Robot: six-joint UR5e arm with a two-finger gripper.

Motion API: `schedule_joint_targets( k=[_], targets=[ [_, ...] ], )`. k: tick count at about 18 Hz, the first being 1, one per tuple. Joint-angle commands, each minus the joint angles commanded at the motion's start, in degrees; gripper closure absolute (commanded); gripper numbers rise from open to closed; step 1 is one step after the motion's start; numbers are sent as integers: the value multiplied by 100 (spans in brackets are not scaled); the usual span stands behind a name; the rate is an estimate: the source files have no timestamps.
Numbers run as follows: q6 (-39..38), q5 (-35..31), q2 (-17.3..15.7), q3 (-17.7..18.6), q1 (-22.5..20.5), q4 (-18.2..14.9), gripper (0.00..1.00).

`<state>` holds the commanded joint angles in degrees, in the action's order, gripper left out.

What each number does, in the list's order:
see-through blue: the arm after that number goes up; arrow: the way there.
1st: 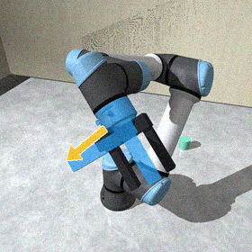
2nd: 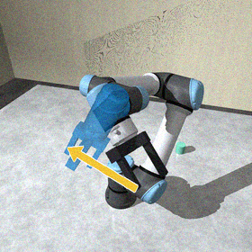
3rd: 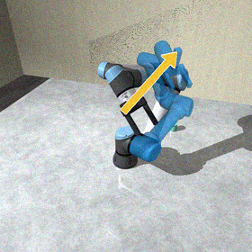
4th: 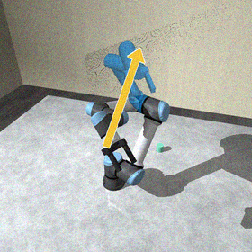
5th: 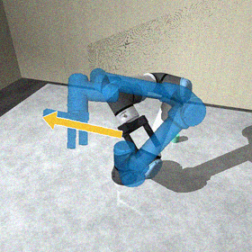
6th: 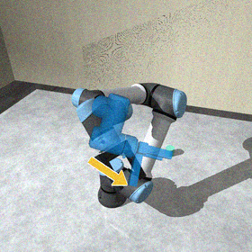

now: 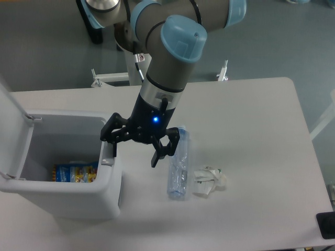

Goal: Open the trash can

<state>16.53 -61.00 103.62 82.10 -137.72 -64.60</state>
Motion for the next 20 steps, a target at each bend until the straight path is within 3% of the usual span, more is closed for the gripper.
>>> schedule_joint_targets(
  k=[3, 6, 10, 15, 20],
  targets=[
    [78, -26, 17, -106, -131, 26, 0],
    [376, -411, 52, -45, -570, 18, 0],
    [1868, -1642, 114, 254, -1036, -9, 0],
    [2581, -1880, 439, 263, -1476, -9, 0],
    [4821, -2653, 904, 211, -1705, 9, 0]
  ],
)
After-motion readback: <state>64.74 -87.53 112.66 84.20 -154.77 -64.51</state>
